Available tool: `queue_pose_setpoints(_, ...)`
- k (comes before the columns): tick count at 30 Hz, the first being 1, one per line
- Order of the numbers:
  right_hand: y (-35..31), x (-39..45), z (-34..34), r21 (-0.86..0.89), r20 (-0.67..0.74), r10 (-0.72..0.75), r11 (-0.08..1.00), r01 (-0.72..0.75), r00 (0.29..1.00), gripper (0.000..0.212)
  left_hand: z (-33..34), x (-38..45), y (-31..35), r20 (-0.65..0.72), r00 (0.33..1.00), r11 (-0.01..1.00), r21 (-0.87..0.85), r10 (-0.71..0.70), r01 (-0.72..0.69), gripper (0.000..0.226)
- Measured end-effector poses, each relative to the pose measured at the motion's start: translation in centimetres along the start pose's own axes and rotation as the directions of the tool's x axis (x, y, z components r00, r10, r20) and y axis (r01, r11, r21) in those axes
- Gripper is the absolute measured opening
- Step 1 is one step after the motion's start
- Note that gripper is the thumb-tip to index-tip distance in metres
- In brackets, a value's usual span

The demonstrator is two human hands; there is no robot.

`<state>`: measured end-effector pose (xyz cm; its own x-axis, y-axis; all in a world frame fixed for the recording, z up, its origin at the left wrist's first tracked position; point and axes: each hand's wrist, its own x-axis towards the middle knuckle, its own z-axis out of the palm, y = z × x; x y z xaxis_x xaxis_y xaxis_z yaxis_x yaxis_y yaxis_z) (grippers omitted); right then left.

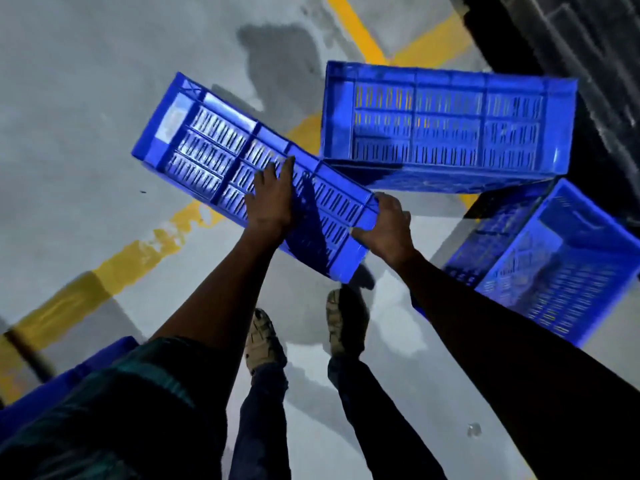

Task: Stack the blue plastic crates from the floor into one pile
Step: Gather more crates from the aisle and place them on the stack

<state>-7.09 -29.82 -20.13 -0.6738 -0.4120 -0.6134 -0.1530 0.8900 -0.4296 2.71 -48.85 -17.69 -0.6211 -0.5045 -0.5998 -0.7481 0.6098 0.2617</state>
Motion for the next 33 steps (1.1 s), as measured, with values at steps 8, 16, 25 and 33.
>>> queue_pose_setpoints(8,1.8,0.5,1.9,-0.167,-0.086,-0.132,0.979,0.116,0.987,0.097,-0.9,4.8,-0.7,0.112,0.972,0.88,0.413,0.205,-0.233,0.139)
queue_pose_setpoints(16,2.1,-2.1,4.0,-0.043,-0.157,-0.142,0.99,0.137,0.977,0.082,-1.7,3.5,-1.9,0.061,0.98,0.827,0.528,0.189,-0.193,0.112)
queue_pose_setpoints(25,3.4,-4.6,7.2,-0.002,0.249,-0.285,0.956,0.295,0.926,0.068,4.9,-5.7,-12.4,0.097,0.975,0.816,0.535,0.2,-0.22,0.053)
queue_pose_setpoints(33,7.6,-4.2,11.2,-0.083,0.463,-0.338,0.903,0.421,0.819,0.071,17.6,-10.7,-14.4,0.133,0.979,0.889,0.415,0.154,-0.196,0.02)
